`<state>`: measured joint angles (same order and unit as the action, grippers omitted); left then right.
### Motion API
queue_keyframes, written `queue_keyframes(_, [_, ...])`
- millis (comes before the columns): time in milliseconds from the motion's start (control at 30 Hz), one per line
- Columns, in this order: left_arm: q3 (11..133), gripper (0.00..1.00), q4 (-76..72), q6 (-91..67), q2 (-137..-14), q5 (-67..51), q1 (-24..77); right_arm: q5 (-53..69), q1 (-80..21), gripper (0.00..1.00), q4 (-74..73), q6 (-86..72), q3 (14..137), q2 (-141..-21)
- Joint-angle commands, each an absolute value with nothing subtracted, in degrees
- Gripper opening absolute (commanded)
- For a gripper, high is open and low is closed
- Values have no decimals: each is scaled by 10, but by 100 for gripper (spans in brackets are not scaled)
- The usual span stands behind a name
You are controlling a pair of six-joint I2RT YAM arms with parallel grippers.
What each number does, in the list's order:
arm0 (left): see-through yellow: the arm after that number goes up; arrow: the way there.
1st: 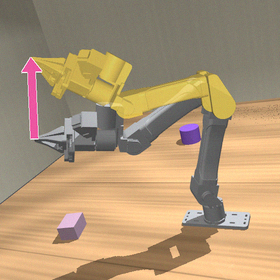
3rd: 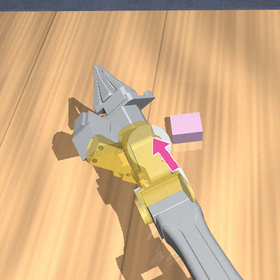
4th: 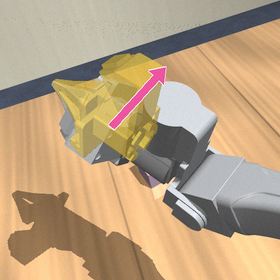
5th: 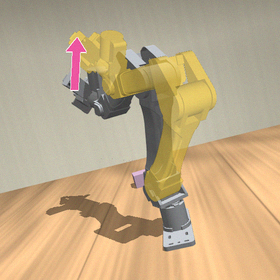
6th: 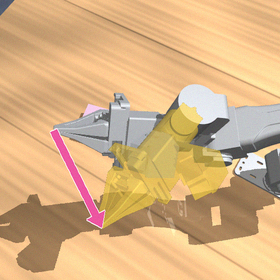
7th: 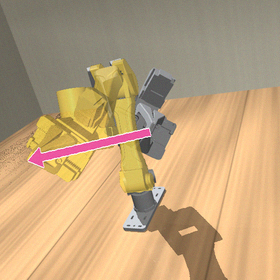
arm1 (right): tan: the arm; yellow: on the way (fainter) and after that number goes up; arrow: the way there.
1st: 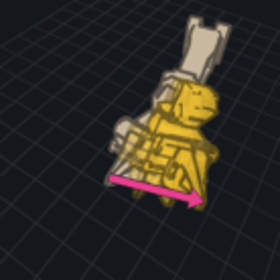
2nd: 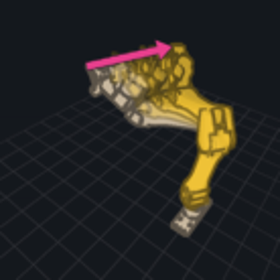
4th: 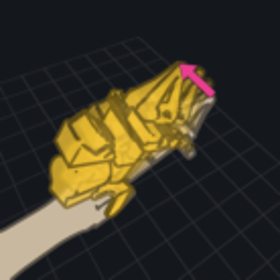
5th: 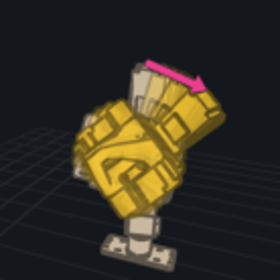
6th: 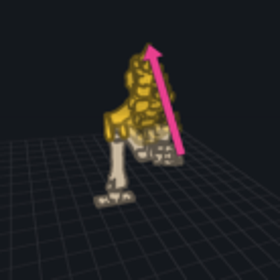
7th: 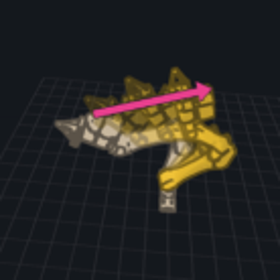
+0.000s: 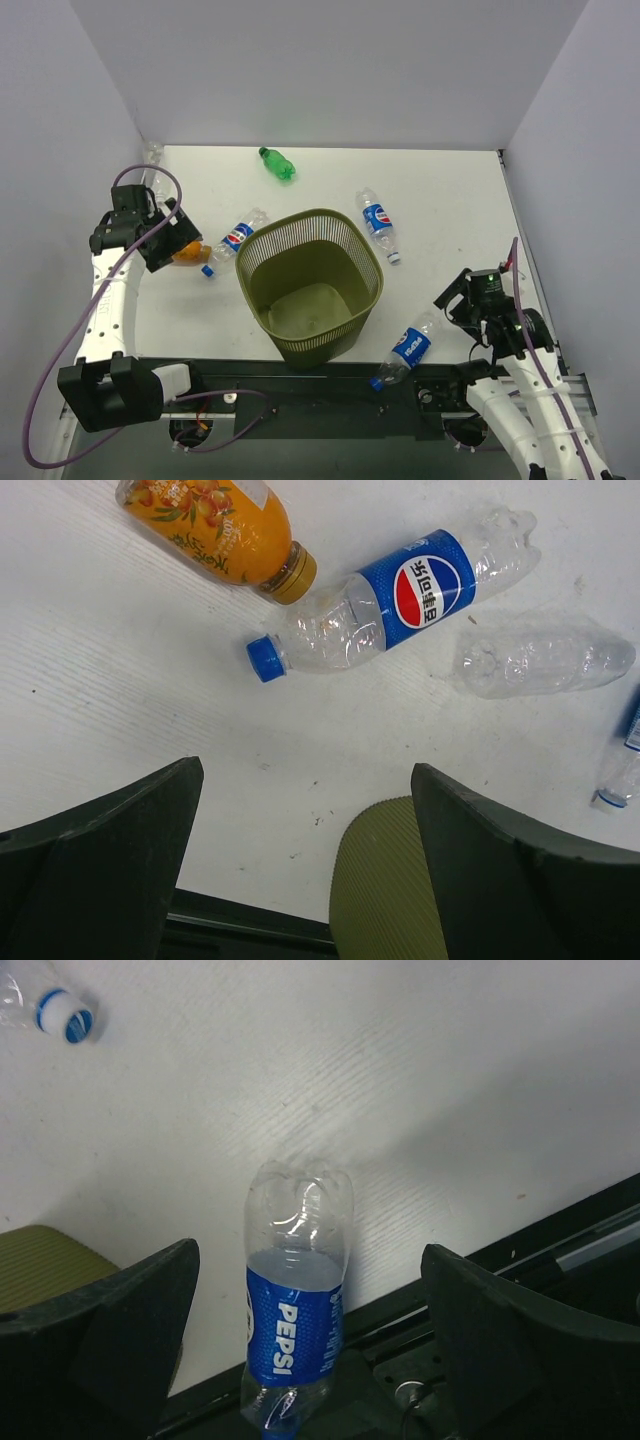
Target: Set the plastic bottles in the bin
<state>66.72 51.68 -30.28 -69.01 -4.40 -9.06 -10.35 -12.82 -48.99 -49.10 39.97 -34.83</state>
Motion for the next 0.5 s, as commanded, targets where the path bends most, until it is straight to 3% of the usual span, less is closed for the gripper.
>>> queue_keyframes(0, [703,97,518,-284,-672,-33,-88,-48,-134,87,-492,-524,341,-335])
queue_keyframes(467, [664,97,497,-311,-672,-54,-89,54,-154,84,-326,-519,212,-426])
